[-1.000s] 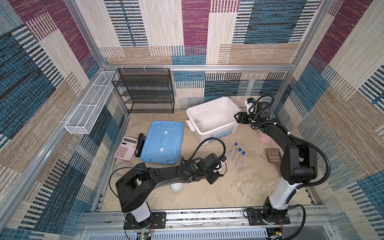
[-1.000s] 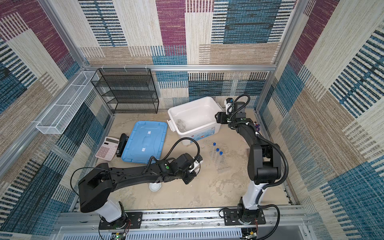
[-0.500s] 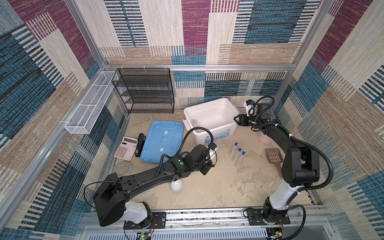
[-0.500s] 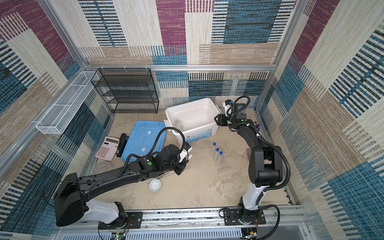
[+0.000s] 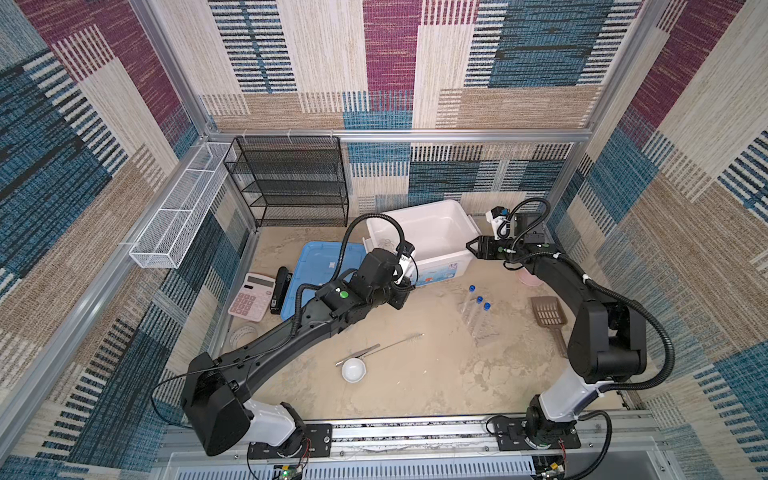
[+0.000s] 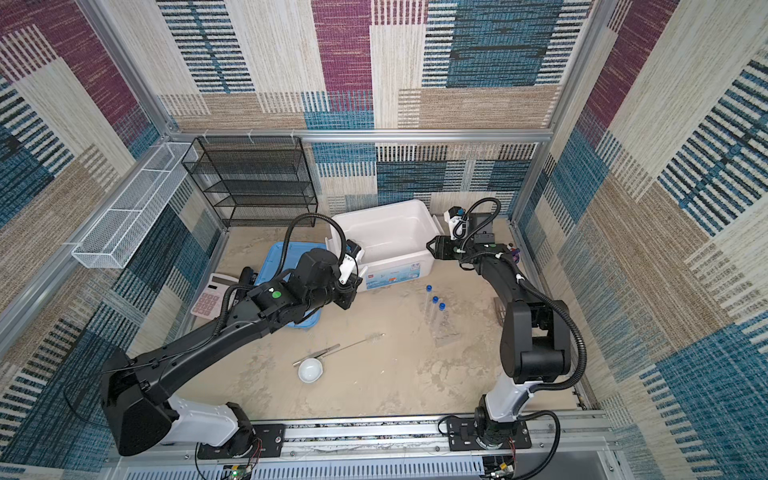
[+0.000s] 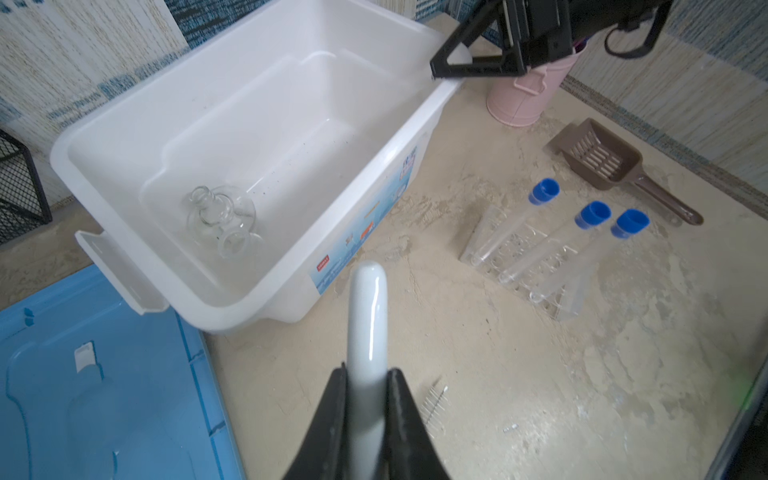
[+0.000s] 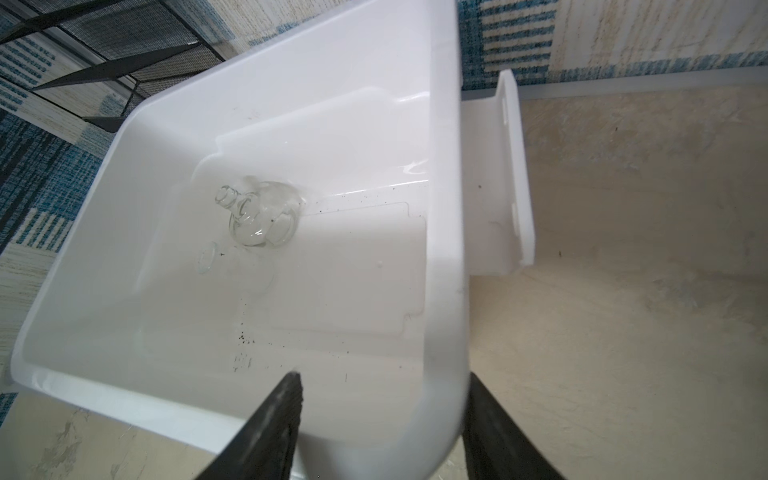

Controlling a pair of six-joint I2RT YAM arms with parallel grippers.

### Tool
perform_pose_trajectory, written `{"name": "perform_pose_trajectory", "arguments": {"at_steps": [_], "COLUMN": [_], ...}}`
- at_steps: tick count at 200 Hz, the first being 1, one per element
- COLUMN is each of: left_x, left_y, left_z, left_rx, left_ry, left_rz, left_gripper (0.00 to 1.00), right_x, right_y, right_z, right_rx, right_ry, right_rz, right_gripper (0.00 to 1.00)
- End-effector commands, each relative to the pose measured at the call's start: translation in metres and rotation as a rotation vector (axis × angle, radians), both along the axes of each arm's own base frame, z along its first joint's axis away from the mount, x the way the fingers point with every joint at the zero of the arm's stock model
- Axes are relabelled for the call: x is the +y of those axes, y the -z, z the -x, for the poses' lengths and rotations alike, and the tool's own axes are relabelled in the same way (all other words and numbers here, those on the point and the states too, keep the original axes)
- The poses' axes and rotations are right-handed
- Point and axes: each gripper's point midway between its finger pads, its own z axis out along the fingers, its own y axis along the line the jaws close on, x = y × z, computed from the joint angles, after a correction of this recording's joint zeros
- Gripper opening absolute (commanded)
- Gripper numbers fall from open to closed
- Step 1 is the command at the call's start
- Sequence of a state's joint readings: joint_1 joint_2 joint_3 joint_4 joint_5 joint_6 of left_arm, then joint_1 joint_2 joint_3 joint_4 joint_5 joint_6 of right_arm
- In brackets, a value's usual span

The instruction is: Organize the chemistry lab equipment

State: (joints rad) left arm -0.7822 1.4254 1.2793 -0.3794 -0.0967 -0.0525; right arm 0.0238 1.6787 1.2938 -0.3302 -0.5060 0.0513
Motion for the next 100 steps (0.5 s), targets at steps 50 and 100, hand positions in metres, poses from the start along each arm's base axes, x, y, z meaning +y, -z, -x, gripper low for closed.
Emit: {"name": "perform_pose_trajectory", "arguments": {"at_steps": [50,100], "left_x": [-0.026,-0.046], "left_y": [-0.020,0.000], "left_z": [-0.072,-0.123], "left_rx": [-0.008,0.061], "left_ry": [0.059,0.107], "left_rz": [-0.010,-0.002], "left_gripper": [0.07,0.07], "right_x": [0.009,0.008], "right_y": [-0.021,-0.017], "right_z": [0.010,0.008], "right_rx": [-0.031,-0.025], "right_ry": [-0.036,-0.030], "right_rz": [-0.049,-0.042], "right_gripper": [0.65,0.66]}}
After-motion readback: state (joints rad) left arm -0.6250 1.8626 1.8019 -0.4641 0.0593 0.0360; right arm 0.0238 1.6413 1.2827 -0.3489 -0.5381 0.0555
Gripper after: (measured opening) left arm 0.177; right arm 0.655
